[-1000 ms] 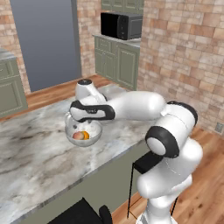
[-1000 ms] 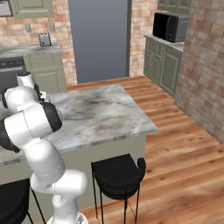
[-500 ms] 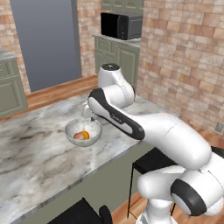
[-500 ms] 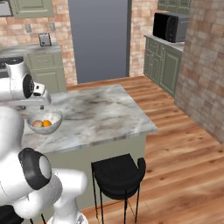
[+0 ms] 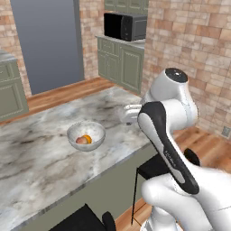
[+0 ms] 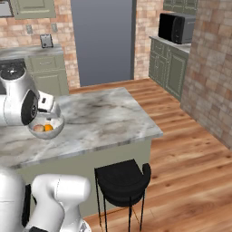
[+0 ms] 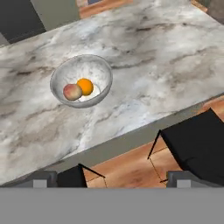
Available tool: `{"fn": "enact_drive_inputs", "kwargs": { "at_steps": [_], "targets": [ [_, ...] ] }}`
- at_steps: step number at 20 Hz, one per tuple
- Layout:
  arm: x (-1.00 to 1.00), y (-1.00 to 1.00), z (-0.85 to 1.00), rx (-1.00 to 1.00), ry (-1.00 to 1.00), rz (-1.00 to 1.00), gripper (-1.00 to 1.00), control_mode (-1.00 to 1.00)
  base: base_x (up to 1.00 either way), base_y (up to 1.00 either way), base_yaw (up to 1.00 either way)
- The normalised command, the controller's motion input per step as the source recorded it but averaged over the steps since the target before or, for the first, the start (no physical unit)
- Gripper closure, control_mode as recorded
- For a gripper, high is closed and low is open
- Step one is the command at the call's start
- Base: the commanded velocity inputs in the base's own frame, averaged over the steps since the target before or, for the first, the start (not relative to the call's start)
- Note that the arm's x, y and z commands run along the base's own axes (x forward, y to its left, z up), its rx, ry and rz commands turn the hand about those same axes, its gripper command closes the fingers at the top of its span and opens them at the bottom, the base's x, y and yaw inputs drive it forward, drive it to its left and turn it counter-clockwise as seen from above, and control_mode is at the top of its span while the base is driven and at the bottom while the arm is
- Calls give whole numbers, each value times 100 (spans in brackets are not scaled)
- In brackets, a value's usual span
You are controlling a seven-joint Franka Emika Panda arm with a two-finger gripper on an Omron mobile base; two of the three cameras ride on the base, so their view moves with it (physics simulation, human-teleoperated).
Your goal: Retrieve the orange and peach from the fridge and place them into the bowl on the dining table.
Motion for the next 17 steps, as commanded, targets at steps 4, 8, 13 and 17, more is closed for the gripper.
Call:
{"fn": "enact_drive_inputs", "kwargs": {
  "at_steps": [4,8,13,17],
  "targets": [
    [-100,-35,18,8,-25,-7,-100,-100,0,0,0],
    [-100,-2,9,0,-28,-5,-100,-100,0,0,0],
    [-91,29,10,-5,-16,-8,-100,-100,0,0,0],
    [-65,70,4,-17,-9,-12,-100,-100,0,0,0]
  ]
}}
